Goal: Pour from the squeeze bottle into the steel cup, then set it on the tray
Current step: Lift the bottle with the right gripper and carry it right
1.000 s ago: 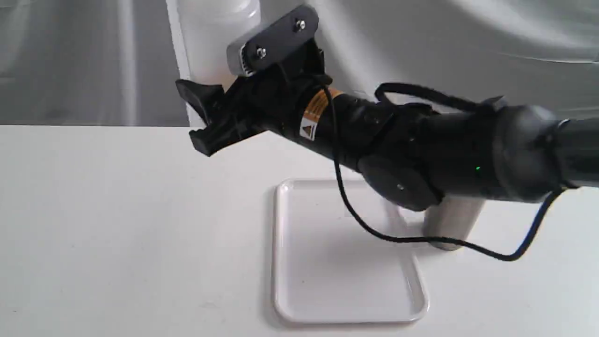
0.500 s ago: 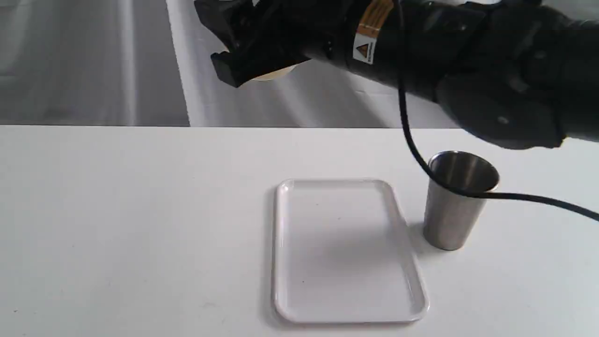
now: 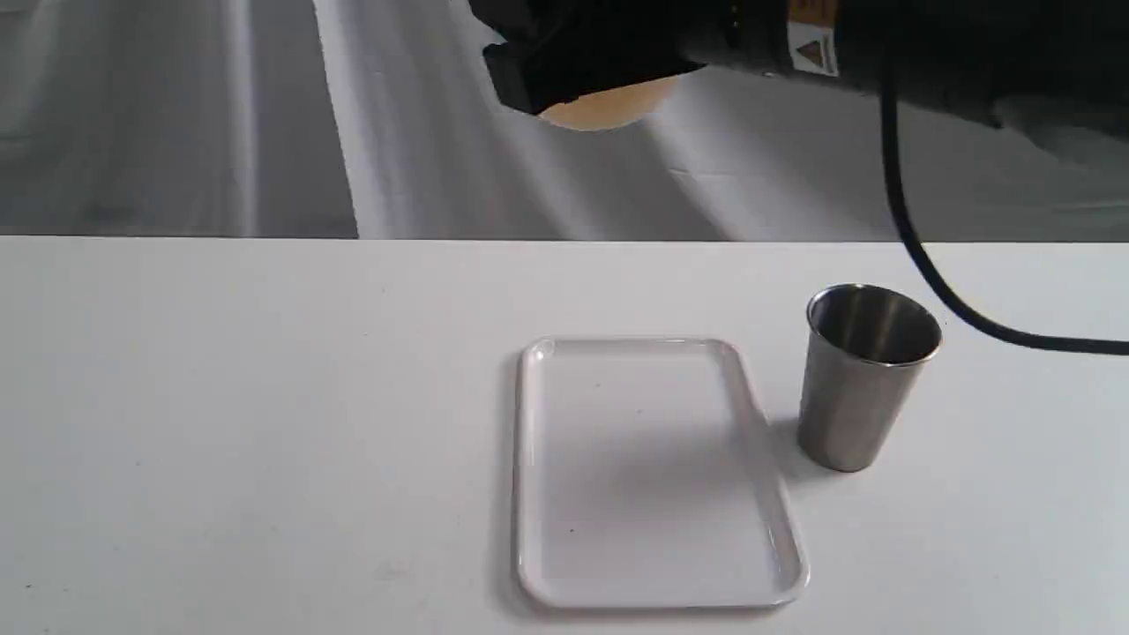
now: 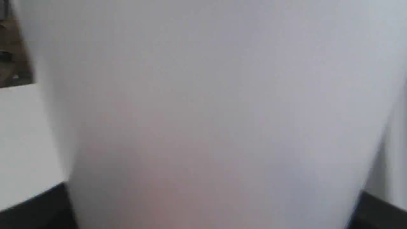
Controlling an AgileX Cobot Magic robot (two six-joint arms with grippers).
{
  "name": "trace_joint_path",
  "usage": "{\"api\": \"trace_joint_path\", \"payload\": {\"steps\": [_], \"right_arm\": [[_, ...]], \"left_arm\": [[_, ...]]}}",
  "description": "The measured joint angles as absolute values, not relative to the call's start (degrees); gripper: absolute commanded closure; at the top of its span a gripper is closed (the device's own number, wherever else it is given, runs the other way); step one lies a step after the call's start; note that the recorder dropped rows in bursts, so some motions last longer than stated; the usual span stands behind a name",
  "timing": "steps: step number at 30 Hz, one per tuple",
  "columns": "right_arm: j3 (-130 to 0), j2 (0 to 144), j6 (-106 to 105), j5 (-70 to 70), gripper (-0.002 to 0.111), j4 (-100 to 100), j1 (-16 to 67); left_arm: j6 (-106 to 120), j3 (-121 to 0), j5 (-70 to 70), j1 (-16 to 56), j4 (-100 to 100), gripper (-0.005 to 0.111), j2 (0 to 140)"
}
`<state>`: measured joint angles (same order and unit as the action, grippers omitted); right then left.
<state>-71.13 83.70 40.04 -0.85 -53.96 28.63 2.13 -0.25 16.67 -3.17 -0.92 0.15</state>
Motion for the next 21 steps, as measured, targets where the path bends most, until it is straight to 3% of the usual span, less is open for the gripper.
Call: {"api": "trace_joint_path", "payload": {"steps": [13,21], "right_arm": [[-71.1,82.3,69.1,25.7,0.108,-81.7,28.6],[-70.9,82.3,72.2,29.6,0.108,-84.1,25.9]], "left_arm": [[2.1,-0.3,16.7,-3.2,-0.9,0.107,0.1],[2.1,-0.3,16.7,-3.2,-0.9,0.107,0.1]]}}
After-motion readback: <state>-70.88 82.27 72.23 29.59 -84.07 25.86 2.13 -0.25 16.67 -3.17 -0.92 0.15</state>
